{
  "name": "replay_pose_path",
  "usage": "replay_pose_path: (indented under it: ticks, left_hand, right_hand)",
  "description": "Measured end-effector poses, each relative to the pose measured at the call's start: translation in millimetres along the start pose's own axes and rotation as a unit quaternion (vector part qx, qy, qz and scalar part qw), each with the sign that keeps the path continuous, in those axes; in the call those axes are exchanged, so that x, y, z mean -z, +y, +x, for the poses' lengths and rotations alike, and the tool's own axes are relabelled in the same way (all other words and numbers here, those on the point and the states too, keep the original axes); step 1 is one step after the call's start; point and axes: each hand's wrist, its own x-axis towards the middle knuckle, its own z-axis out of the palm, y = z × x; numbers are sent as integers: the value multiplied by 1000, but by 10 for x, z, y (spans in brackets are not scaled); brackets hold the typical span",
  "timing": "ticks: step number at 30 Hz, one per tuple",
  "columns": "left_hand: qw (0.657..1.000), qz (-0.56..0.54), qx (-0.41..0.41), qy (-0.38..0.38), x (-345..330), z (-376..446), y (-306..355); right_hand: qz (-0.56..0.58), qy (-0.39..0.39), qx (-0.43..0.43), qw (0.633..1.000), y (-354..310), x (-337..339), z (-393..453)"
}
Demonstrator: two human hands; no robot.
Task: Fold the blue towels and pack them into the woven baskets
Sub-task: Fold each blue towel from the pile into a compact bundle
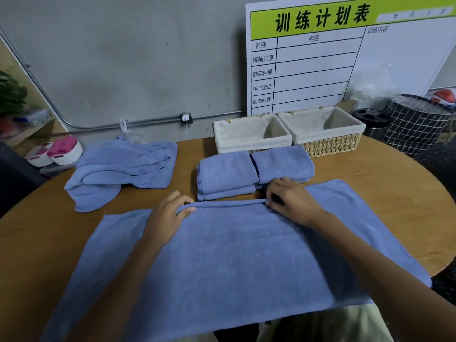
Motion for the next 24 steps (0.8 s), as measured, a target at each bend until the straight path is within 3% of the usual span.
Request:
replay_pose_path:
  ticks: [5,14,24]
  left_hand:
    - [1000,18,6,11,4,17,-36]
    - [995,84,-16,45,-9,90,-184]
    - [994,88,-8,70,75,261,-205]
  right_hand:
    - [86,-58,-46,994,4,202,57]
    - [134,-143,-70,978,119,330,284]
    - [64,-45,-72,994,193,318,315]
